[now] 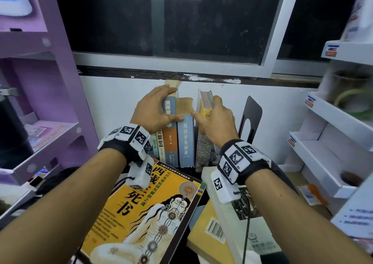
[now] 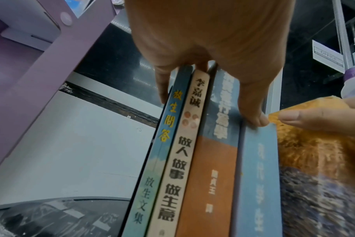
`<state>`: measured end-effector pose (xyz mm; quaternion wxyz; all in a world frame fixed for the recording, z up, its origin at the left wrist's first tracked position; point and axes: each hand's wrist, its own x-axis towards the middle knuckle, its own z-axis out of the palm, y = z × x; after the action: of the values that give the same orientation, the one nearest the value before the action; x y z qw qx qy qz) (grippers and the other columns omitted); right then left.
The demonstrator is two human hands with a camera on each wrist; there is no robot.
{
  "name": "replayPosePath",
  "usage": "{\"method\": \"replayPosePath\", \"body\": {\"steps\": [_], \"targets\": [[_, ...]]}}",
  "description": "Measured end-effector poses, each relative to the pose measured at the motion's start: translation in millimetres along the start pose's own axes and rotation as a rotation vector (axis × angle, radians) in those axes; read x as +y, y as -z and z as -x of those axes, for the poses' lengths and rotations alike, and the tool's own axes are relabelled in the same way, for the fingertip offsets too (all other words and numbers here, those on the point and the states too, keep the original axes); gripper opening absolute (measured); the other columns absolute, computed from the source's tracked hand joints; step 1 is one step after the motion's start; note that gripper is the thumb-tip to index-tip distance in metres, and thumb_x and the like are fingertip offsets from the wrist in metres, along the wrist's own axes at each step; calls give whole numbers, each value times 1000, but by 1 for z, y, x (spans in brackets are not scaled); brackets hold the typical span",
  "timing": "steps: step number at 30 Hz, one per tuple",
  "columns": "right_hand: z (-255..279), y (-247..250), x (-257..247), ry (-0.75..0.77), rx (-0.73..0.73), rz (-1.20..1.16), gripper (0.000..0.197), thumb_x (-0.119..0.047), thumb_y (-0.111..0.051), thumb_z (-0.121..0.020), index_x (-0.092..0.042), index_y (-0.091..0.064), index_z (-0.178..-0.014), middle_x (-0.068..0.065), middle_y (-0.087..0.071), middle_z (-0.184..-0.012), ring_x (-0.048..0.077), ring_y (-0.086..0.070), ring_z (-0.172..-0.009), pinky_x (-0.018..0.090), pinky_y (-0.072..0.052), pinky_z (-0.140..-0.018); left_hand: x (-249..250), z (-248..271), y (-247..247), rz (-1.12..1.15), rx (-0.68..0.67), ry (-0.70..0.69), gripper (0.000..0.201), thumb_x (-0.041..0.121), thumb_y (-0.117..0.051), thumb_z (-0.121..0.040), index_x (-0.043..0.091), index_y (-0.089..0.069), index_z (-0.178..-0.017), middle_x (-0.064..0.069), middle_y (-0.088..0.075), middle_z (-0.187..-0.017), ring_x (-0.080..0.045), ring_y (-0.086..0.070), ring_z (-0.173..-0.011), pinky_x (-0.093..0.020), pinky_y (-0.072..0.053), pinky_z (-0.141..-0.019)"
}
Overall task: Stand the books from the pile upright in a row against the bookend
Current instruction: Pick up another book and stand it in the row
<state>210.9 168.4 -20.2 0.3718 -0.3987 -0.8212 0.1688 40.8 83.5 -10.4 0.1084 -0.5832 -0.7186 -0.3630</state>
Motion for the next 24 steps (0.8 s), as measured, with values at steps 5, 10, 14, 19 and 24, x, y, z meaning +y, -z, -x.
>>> {"method": "replayPosePath", "body": {"steps": [5,10,14,19,24], "targets": [[-5,2,-1,37,-107,6,73,-49,-72,-80,-8,-38,-130,13,-59,-117,30,-58,-101,34,-47,-77,1,-1,-2,1,-10,-22,81,48,-81,-67,28,-45,-137,9,-47,-142,-12,-45,-129,-29,-37,-101],[-7,9,1,64,-237,86,104,-36,-93,-56,-12,-32,-137,12,-55,-126,30,-54,-114,46,-49,-93,2,1,-3,-2,-2,-7,81,46,-81,-68,29,-44,-138,9,-44,-144,-12,-44,-130,-28,-36,-101],[-7,9,4,75,-219,102,103,-32,-93,-56,-11,-32,-137,11,-60,-118,28,-59,-105,42,-52,-86,4,1,-2,-14,-6,-1,81,46,-80,-69,29,-43,-139,8,-41,-148,-13,-41,-133,-28,-34,-104],[-11,11,8,73,-157,73,92,-31,-91,-61,-12,-36,-132,9,-63,-107,24,-61,-93,41,-54,-80,3,1,-4,-18,-2,-9,81,47,-79,-69,29,-43,-139,8,-40,-148,-13,-41,-133,-30,-35,-104],[-13,4,10,109,-137,48,88,-30,-91,-61,-14,-41,-132,7,-64,-109,23,-62,-91,39,-53,-82,2,0,-6,-6,6,-17,80,47,-80,-69,30,-44,-138,9,-43,-146,-13,-45,-129,-30,-38,-101]]}}
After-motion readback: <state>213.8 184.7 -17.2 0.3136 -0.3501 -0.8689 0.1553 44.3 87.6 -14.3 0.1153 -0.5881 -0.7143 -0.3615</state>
